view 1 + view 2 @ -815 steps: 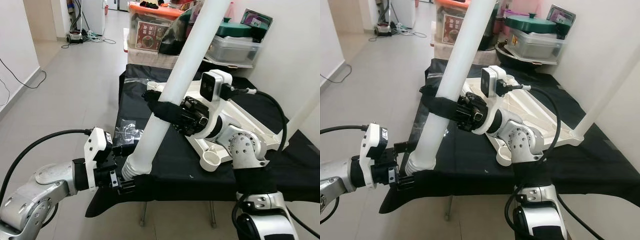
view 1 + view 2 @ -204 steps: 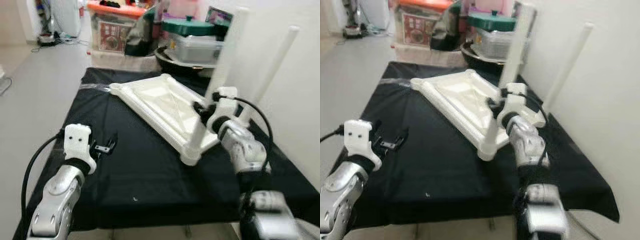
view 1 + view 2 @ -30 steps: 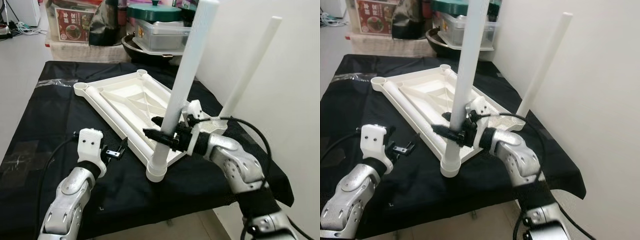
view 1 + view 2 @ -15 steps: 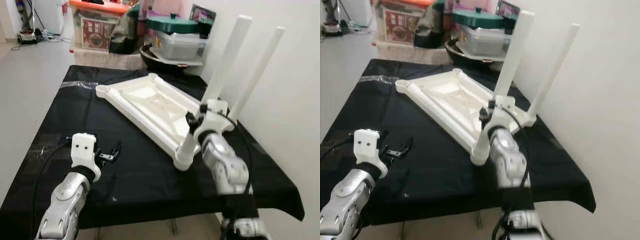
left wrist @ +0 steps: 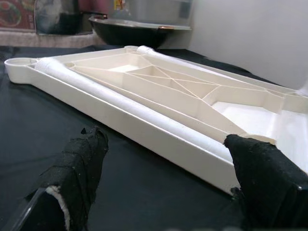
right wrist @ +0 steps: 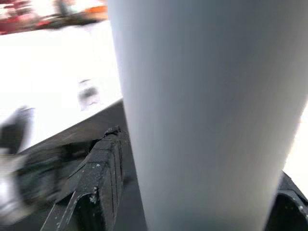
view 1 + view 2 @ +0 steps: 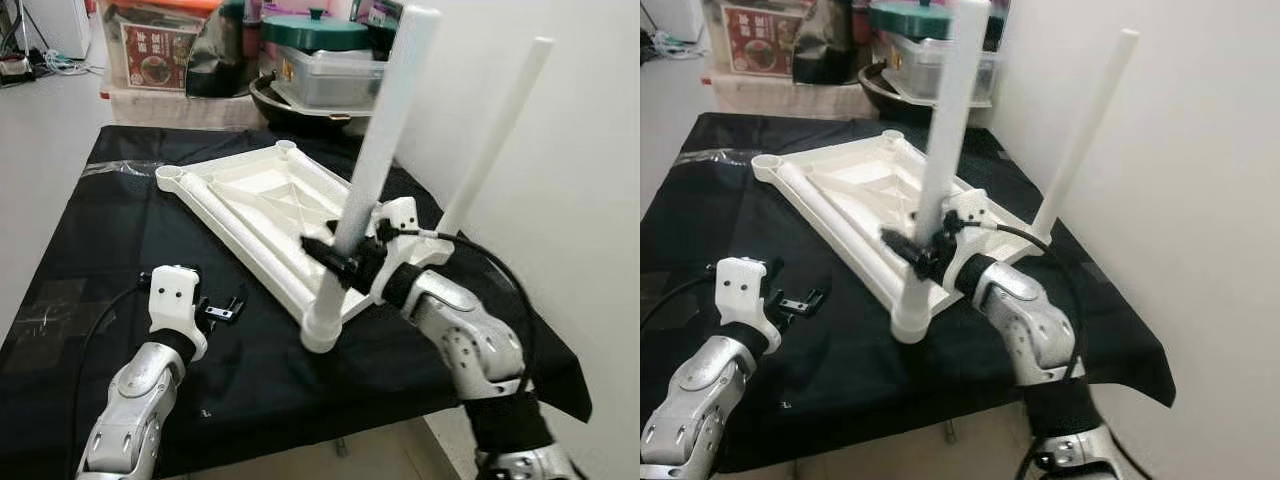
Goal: Building children table
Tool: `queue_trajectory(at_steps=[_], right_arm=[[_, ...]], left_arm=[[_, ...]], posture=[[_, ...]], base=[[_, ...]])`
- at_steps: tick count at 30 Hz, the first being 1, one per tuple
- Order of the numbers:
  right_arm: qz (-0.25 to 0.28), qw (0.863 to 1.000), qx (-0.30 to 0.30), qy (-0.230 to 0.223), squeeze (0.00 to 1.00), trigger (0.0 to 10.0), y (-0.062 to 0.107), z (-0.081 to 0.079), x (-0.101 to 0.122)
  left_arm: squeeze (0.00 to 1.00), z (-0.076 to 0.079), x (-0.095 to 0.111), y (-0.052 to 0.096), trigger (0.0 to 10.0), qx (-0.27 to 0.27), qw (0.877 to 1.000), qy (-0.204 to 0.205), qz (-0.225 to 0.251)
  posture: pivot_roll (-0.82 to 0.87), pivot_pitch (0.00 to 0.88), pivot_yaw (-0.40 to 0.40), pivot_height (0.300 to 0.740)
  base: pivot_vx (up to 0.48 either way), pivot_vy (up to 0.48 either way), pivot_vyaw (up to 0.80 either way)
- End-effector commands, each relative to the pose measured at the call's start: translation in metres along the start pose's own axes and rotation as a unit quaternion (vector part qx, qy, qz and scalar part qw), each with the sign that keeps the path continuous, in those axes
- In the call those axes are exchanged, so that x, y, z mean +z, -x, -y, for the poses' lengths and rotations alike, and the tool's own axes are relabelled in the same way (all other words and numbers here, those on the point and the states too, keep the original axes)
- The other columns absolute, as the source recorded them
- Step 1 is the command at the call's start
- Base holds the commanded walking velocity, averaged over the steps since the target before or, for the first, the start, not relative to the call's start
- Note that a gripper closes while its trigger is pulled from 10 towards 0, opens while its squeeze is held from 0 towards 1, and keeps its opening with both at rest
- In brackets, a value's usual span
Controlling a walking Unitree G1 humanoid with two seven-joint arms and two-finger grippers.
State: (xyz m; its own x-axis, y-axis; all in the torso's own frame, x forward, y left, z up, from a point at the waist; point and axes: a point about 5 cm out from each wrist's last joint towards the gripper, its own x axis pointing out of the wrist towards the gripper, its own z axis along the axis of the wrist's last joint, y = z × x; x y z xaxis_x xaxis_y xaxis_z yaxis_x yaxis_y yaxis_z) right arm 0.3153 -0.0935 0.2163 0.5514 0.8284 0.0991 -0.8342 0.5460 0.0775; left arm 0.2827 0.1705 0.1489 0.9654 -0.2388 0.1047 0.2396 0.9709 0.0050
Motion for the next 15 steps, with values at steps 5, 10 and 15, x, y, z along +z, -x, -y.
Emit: queue_trajectory(at_steps=[5,10,15], right_arm=[[-0.027,0.991,0.125,0.028,0.0,10.0,-0.002,-0.003,-0.001],[-0.029,0.99,0.135,0.032,0.0,2.7,-0.016,-0.003,-0.005],[-0.066,0.991,-0.115,0.03,0.0,0.0,-0.035,0.031,-0.023]], left_arm=[[0.0,0.001,-0.003,-0.002,10.0,0.0,1.0,0.006,0.0],[0.0,0.001,-0.003,-0.002,10.0,0.002,1.0,0.008,0.002],[0.0,0.0,-0.003,0.0,10.0,0.003,1.0,0.009,0.004]], posture=[[0.15,0.0,-0.181,0.74],[0.16,0.0,-0.197,0.74],[0.16,0.0,-0.194,0.74]], base=[[0.0,0.0,0.0],[0.0,0.0,0.0],[0.0,0.0,0.0]])
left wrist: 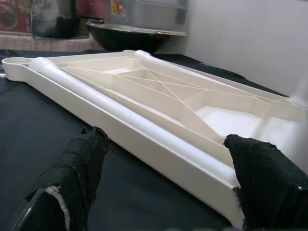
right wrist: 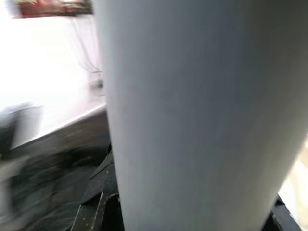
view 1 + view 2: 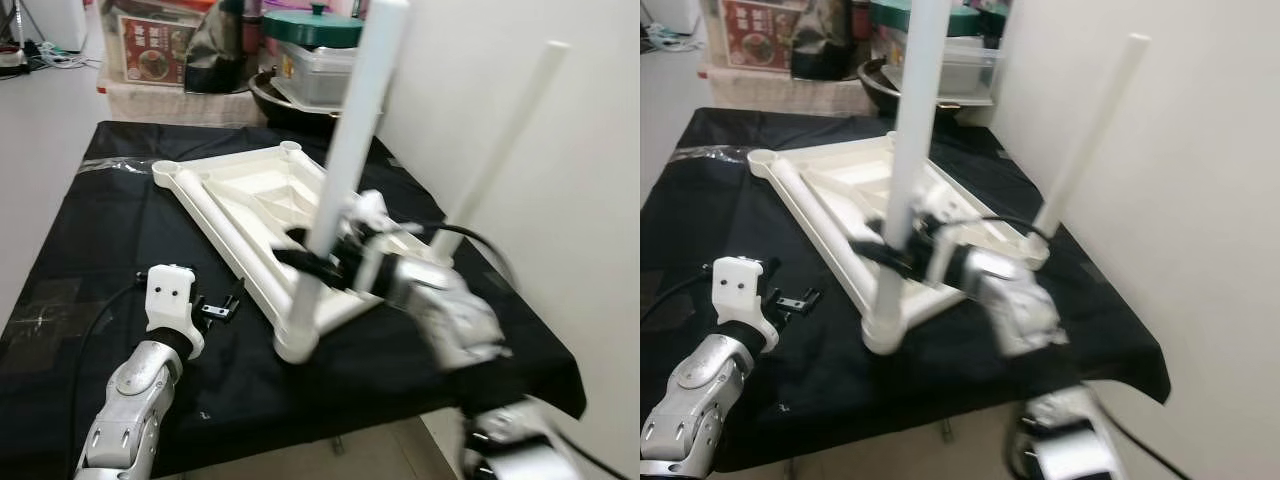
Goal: Building children table
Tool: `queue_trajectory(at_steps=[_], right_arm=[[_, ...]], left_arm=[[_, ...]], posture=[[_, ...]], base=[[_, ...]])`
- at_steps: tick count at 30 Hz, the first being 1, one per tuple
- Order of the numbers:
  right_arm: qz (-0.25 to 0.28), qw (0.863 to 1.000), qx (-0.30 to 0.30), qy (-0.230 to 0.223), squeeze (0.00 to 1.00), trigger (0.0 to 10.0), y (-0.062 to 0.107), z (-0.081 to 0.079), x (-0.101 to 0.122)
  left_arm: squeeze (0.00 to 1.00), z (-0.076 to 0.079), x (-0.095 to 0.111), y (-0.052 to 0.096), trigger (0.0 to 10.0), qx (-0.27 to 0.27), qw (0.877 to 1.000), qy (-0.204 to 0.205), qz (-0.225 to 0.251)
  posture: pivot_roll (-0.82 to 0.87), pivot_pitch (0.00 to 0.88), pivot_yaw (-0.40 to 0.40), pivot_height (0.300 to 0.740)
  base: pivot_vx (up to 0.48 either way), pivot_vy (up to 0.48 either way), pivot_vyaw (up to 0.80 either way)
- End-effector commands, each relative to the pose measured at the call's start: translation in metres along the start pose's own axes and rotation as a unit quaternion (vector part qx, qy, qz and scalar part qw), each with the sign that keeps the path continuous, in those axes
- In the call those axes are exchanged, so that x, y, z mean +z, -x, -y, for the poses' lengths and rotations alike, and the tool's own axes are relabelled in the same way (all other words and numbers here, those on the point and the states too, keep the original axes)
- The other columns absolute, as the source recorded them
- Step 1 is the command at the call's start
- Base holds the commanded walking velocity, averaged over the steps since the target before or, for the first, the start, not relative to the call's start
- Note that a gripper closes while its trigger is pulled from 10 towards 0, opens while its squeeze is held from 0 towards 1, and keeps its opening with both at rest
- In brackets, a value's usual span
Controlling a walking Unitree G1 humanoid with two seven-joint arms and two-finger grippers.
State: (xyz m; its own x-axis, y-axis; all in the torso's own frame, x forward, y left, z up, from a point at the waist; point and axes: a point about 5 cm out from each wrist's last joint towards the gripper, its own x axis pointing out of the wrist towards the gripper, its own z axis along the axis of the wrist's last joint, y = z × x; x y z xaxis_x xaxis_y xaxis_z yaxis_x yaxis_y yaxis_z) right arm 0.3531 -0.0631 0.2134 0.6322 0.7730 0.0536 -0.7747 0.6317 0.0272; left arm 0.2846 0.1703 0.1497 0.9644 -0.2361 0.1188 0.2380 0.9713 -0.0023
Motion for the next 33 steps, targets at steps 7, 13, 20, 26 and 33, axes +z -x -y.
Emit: queue_trajectory(at_steps=[7,13,20,26,33], right_arm=[[-0.115,0.895,-0.421,-0.09,0.0,2.9,0.043,0.029,-0.052],[-0.016,0.959,-0.27,-0.086,1.0,10.0,0.016,-0.01,-0.026],[0.039,0.988,-0.132,-0.066,0.0,10.0,0.017,-0.01,0.006],[0.057,0.989,0.134,0.013,0.0,10.0,0.035,-0.036,0.029],[0.006,0.977,0.213,0.015,0.0,6.4,0.027,-0.044,0.002]], left_arm=[[0.0,0.001,-0.004,0.002,10.0,0.002,1.0,0.01,0.0],[0.0,0.0,-0.004,-0.001,10.0,-0.006,1.0,0.003,-0.006],[0.0,0.001,-0.005,-0.001,10.0,-0.002,1.0,0.006,-0.004],[0.0,0.001,-0.005,-0.003,10.0,-0.001,1.0,0.013,-0.002],[0.0,0.001,-0.008,-0.003,10.0,-0.004,1.0,0.016,-0.004]], posture=[[0.14,0.0,-0.177,0.74],[0.14,0.0,-0.169,0.74],[0.13,0.0,-0.179,0.74],[0.14,0.0,-0.185,0.74],[0.16,0.0,-0.202,0.74]], base=[[0.0,0.0,0.0],[0.0,0.0,0.0],[0.0,0.0,0.0],[0.0,0.0,0.0],[0.0,0.0,0.0]])
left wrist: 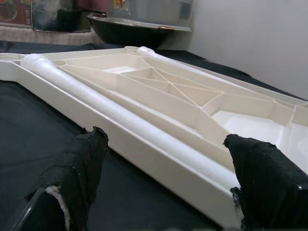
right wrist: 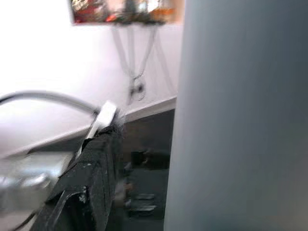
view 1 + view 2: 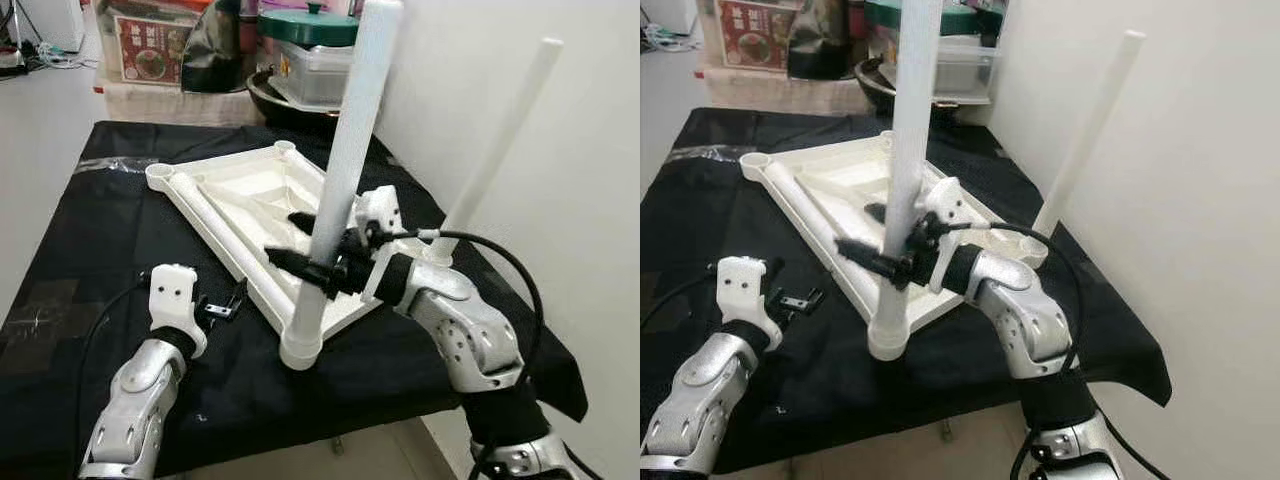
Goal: Building children table
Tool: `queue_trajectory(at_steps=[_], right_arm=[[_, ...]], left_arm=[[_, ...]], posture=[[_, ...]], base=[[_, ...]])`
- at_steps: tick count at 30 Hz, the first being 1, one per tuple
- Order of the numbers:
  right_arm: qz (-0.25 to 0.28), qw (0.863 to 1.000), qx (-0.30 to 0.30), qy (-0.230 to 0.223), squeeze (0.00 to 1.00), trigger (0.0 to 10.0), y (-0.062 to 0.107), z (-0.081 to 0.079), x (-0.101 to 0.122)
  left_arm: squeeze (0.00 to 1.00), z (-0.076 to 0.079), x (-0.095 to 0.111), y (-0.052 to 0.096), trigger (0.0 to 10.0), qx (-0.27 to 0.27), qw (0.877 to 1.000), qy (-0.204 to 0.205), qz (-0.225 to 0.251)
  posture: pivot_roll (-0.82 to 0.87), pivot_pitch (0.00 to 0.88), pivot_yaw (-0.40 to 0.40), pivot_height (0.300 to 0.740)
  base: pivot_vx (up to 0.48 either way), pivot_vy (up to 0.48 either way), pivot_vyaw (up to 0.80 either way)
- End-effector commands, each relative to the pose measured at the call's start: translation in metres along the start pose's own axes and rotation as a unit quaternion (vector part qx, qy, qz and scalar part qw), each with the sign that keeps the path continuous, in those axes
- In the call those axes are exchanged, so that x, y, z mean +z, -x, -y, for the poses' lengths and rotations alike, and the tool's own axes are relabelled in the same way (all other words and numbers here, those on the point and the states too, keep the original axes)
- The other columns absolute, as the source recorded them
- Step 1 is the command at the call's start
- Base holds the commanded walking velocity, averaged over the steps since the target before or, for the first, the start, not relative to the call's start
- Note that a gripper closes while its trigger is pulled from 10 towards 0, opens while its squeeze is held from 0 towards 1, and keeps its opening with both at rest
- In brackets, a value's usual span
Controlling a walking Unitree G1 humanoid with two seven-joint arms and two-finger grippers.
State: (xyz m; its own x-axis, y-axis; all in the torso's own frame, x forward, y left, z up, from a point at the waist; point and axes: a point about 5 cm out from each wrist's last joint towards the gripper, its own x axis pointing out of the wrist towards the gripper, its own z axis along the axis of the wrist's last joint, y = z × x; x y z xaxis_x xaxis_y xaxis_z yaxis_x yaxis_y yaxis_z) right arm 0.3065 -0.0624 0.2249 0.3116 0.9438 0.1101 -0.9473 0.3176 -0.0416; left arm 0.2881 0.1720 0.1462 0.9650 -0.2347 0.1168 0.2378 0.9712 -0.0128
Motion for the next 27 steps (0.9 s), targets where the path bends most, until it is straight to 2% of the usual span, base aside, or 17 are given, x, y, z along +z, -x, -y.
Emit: queue_trajectory(at_steps=[1,4,5,6,7,8,9,10,12,15,16,19,20,21,24,26,27], right_arm=[[-0.038,0.999,0.008,-0.025,0.0,0.9,-0.01,-0.001,-0.018],[-0.076,0.991,-0.094,-0.05,0.0,0.0,-0.018,0.016,-0.03],[-0.098,0.968,-0.221,-0.068,0.0,0.0,-0.016,0.036,-0.038],[-0.102,0.912,-0.385,-0.097,0.0,0.0,-0.001,0.056,-0.046],[-0.102,0.912,-0.385,-0.097,0.0,0.0,-0.001,0.056,-0.046],[-0.109,0.859,-0.486,-0.12,0.0,0.0,0.011,0.066,-0.053],[-0.109,0.859,-0.486,-0.12,0.0,0.0,0.011,0.066,-0.053],[-0.108,0.806,-0.568,-0.125,0.0,0.0,0.028,0.068,-0.059],[-0.097,0.78,-0.606,-0.122,0.0,0.0,0.039,0.056,-0.062],[-0.086,0.802,-0.573,-0.144,0.0,0.0,0.029,0.04,-0.06],[-0.078,0.829,-0.534,-0.143,0.0,10.0,0.02,0.034,-0.056],[-0.053,0.856,-0.494,-0.145,0.0,10.0,0.012,0.03,-0.049],[-0.027,0.877,-0.461,-0.133,1.0,10.0,0.008,0.029,-0.04],[-0.027,0.877,-0.461,-0.133,1.0,10.0,0.008,0.029,-0.04],[0.023,0.932,-0.344,-0.111,0.98,10.0,0.002,0.031,-0.014],[0.023,0.932,-0.344,-0.111,0.98,10.0,0.002,0.031,-0.014],[0.033,0.951,-0.288,-0.11,0.0,10.0,0.002,0.026,-0.008]], left_arm=[[0.0,0.003,-0.005,0.0,10.0,-0.005,1.0,0.011,-0.004],[0.0,0.002,-0.006,0.002,10.0,-0.004,1.0,0.011,-0.005],[0.0,0.002,-0.006,0.003,10.0,-0.004,1.0,0.011,-0.005],[0.0,0.001,-0.006,0.004,10.0,-0.002,1.0,0.011,-0.004],[0.0,0.001,-0.006,0.004,10.0,-0.002,1.0,0.011,-0.004],[0.0,0.001,-0.006,0.004,10.0,-0.001,1.0,0.011,-0.003],[0.0,0.001,-0.006,0.004,10.0,-0.001,1.0,0.011,-0.003],[0.0,0.001,-0.006,0.004,10.0,0.0,1.0,0.011,-0.003],[0.0,0.0,-0.005,0.004,10.0,-0.001,1.0,0.01,-0.002],[0.0,-0.001,-0.005,0.004,10.0,-0.003,1.0,0.01,-0.003],[0.0,-0.001,-0.005,0.004,10.0,-0.005,1.0,0.01,-0.004],[0.0,-0.001,-0.005,0.003,10.0,-0.006,1.0,0.01,-0.004],[0.0,0.0,-0.005,0.003,10.0,-0.007,1.0,0.011,-0.004],[0.0,0.0,-0.005,0.003,10.0,-0.007,1.0,0.011,-0.004],[0.0,0.0,-0.006,0.002,10.0,-0.008,1.0,0.013,-0.004],[0.0,0.0,-0.006,0.002,10.0,-0.008,1.0,0.013,-0.004],[0.0,0.0,-0.006,0.001,10.0,-0.007,1.0,0.014,-0.002]], posture=[[0.16,0.0,-0.209,0.74],[0.17,0.0,-0.207,0.74],[0.17,0.0,-0.204,0.74],[0.17,0.0,-0.197,0.74],[0.17,0.0,-0.197,0.74],[0.17,0.0,-0.197,0.74],[0.17,0.0,-0.197,0.74],[0.17,0.0,-0.193,0.74],[0.16,0.0,-0.178,0.74],[0.15,0.0,-0.169,0.74],[0.14,0.0,-0.162,0.74],[0.14,0.0,-0.162,0.74],[0.14,0.0,-0.159,0.74],[0.14,0.0,-0.159,0.74],[0.15,0.0,-0.167,0.74],[0.15,0.0,-0.167,0.74],[0.14,0.0,-0.169,0.74]], base=[[0.0,0.0,0.0],[0.0,0.0,0.0],[0.0,0.0,0.0],[0.0,0.0,0.0],[0.0,0.0,0.0],[0.0,0.0,0.0],[0.0,0.0,0.0],[0.0,0.0,0.0],[0.0,0.0,0.0],[0.0,0.0,0.0],[0.0,0.0,0.0],[0.0,0.0,0.0],[0.0,0.0,0.0],[0.0,0.0,0.0],[0.0,0.0,0.0],[0.0,0.0,0.0],[0.0,0.0,0.0]])
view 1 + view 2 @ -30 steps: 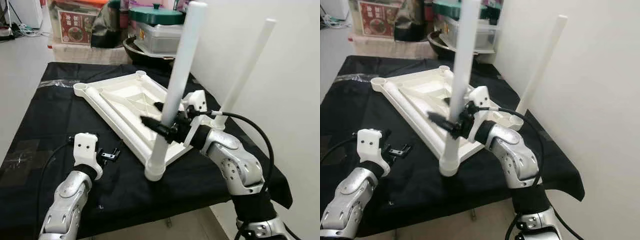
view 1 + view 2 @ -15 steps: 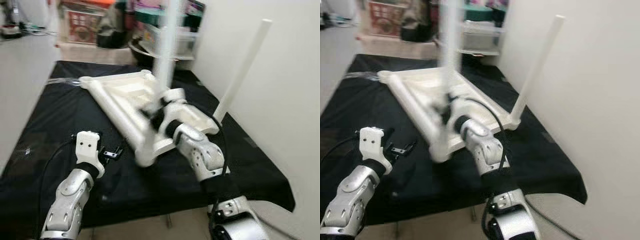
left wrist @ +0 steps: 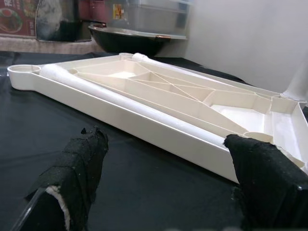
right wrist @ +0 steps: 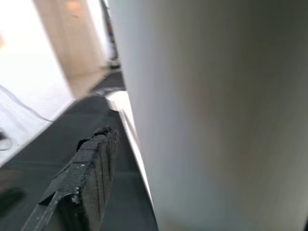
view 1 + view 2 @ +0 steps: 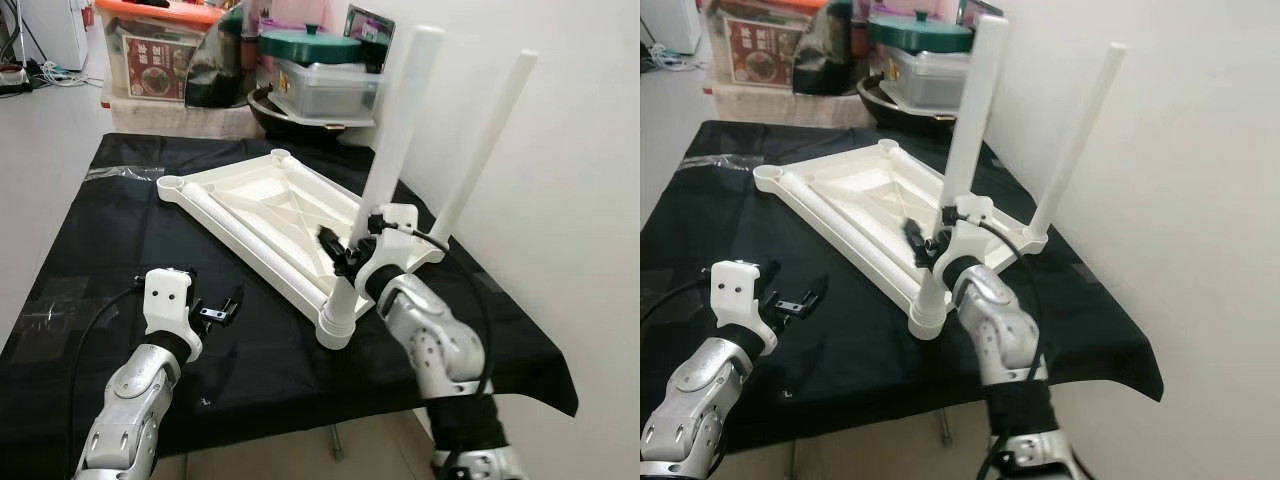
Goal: Building children table
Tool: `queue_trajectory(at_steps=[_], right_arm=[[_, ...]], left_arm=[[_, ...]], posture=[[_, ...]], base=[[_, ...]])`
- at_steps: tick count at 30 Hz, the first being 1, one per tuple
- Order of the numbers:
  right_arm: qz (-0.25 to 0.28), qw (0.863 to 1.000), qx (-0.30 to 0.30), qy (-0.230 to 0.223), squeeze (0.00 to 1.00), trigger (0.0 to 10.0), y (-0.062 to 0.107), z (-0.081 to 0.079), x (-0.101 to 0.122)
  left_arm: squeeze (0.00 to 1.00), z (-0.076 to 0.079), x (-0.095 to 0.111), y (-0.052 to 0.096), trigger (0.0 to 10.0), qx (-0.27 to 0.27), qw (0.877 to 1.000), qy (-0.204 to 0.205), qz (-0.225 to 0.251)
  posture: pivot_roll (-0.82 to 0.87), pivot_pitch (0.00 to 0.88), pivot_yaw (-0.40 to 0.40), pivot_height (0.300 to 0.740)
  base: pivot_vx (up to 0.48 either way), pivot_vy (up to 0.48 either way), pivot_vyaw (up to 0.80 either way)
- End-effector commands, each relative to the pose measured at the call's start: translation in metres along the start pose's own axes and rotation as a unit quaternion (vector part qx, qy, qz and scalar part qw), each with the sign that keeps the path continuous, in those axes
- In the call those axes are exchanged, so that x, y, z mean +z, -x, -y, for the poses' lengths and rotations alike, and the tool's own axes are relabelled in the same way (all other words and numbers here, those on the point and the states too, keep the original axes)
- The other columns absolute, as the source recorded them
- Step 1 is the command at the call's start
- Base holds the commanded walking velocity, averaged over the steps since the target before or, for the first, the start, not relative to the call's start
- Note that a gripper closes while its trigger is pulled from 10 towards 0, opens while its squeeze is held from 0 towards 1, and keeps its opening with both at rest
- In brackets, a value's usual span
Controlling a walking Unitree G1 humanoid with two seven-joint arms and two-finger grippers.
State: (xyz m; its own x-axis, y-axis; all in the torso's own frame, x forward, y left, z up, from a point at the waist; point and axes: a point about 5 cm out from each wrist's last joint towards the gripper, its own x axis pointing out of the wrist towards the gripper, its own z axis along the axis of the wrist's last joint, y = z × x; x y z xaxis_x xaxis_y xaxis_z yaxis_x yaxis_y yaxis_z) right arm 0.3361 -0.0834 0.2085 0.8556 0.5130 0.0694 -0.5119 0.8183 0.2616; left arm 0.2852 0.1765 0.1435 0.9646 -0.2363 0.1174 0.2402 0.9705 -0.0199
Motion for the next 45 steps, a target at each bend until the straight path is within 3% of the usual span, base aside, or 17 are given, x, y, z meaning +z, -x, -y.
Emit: queue_trajectory(at_steps=[1,5,9,10,12,17,21,25,26,27,29,30,32,33,34,35,45], right_arm=[[0.006,0.998,0.063,-0.001,0.0,10.0,-0.002,-0.015,0.006],[-0.014,0.941,0.333,0.054,0.0,10.0,0.027,-0.036,0.005],[-0.05,0.923,0.376,0.069,0.0,8.9,0.029,-0.041,-0.007],[-0.06,0.922,0.377,0.065,0.0,3.2,0.026,-0.043,-0.012],[-0.072,0.932,0.348,0.065,0.0,0.0,0.017,-0.04,-0.017],[-0.104,0.994,0.015,0.037,0.0,0.0,-0.024,0.005,-0.029],[-0.111,0.947,-0.303,-0.004,0.0,0.0,0.004,0.063,-0.042],[-0.105,0.937,-0.333,0.008,0.0,0.0,0.016,0.061,-0.043],[-0.116,0.948,-0.295,0.003,0.0,0.0,0.014,0.049,-0.045],[-0.106,0.966,-0.237,-0.002,0.0,10.0,0.01,0.031,-0.043],[-0.098,0.976,-0.196,-0.007,0.0,10.0,0.006,0.019,-0.041],[-0.091,0.981,-0.171,-0.009,0.65,10.0,0.005,0.011,-0.039],[-0.067,0.99,-0.121,-0.021,0.65,10.0,0.002,0.0,-0.035],[-0.047,0.997,-0.049,-0.029,1.0,10.0,0.001,-0.009,-0.027],[-0.033,0.999,-0.004,-0.035,1.0,10.0,0.0,-0.015,-0.022],[-0.018,0.997,0.067,-0.034,0.0,10.0,0.003,-0.023,-0.013],[-0.032,0.924,0.379,0.043,0.0,10.0,0.027,-0.049,-0.004]], left_arm=[[0.0,0.004,-0.004,-0.003,10.0,-0.006,1.0,0.01,-0.003],[0.0,0.005,-0.004,-0.004,10.0,-0.006,1.0,0.015,0.0],[0.0,0.005,-0.003,-0.004,10.0,-0.007,1.0,0.017,0.002],[0.0,0.005,-0.003,-0.003,10.0,-0.006,1.0,0.018,0.003],[0.0,0.005,-0.003,-0.003,10.0,-0.006,1.0,0.019,0.004],[0.0,0.005,-0.002,-0.002,10.0,-0.004,1.0,0.022,0.007],[0.0,0.005,-0.002,-0.002,10.0,-0.005,1.0,0.024,0.009],[0.0,0.005,-0.001,-0.002,10.0,-0.005,1.0,0.025,0.009],[0.0,0.005,-0.001,-0.002,10.0,-0.005,1.0,0.025,0.01],[0.0,0.004,0.0,-0.002,10.0,-0.005,1.0,0.025,0.01],[0.0,0.004,0.0,-0.002,10.0,-0.005,1.0,0.026,0.01],[0.0,0.004,0.0,-0.002,10.0,-0.005,1.0,0.026,0.01],[0.0,0.004,0.0,-0.002,10.0,-0.006,1.0,0.026,0.009],[0.0,0.004,0.0,-0.003,10.0,-0.006,1.0,0.026,0.009],[0.0,0.004,-0.001,-0.003,10.0,-0.006,1.0,0.026,0.009],[0.0,0.004,-0.001,-0.004,10.0,-0.006,1.0,0.026,0.008],[0.0,0.005,-0.008,-0.005,10.0,-0.011,0.999,0.035,0.002]], posture=[[0.14,0.0,-0.169,0.74],[0.15,0.0,-0.184,0.74],[0.16,0.0,-0.189,0.74],[0.16,0.0,-0.197,0.74],[0.16,0.0,-0.197,0.74],[0.16,0.0,-0.199,0.74],[0.15,0.0,-0.197,0.74],[0.15,0.0,-0.192,0.74],[0.14,0.0,-0.186,0.74],[0.14,0.0,-0.183,0.74],[0.14,0.0,-0.183,0.74],[0.14,0.0,-0.183,0.74],[0.14,0.0,-0.178,0.74],[0.14,0.0,-0.176,0.74],[0.14,0.0,-0.176,0.74],[0.14,0.0,-0.179,0.74],[0.17,0.0,-0.207,0.74]], base=[[0.0,0.0,0.0],[0.0,0.0,0.0],[0.0,0.0,0.0],[0.0,0.0,0.0],[0.0,0.0,0.0],[0.0,0.0,0.0],[0.0,0.0,0.0],[0.0,0.0,0.0],[0.0,0.0,0.0],[0.0,0.0,0.0],[0.0,0.0,0.0],[0.0,0.0,0.0],[0.0,0.0,0.0],[0.0,0.0,0.0],[0.0,0.0,0.0],[0.0,0.0,0.0],[0.0,0.0,0.0]])
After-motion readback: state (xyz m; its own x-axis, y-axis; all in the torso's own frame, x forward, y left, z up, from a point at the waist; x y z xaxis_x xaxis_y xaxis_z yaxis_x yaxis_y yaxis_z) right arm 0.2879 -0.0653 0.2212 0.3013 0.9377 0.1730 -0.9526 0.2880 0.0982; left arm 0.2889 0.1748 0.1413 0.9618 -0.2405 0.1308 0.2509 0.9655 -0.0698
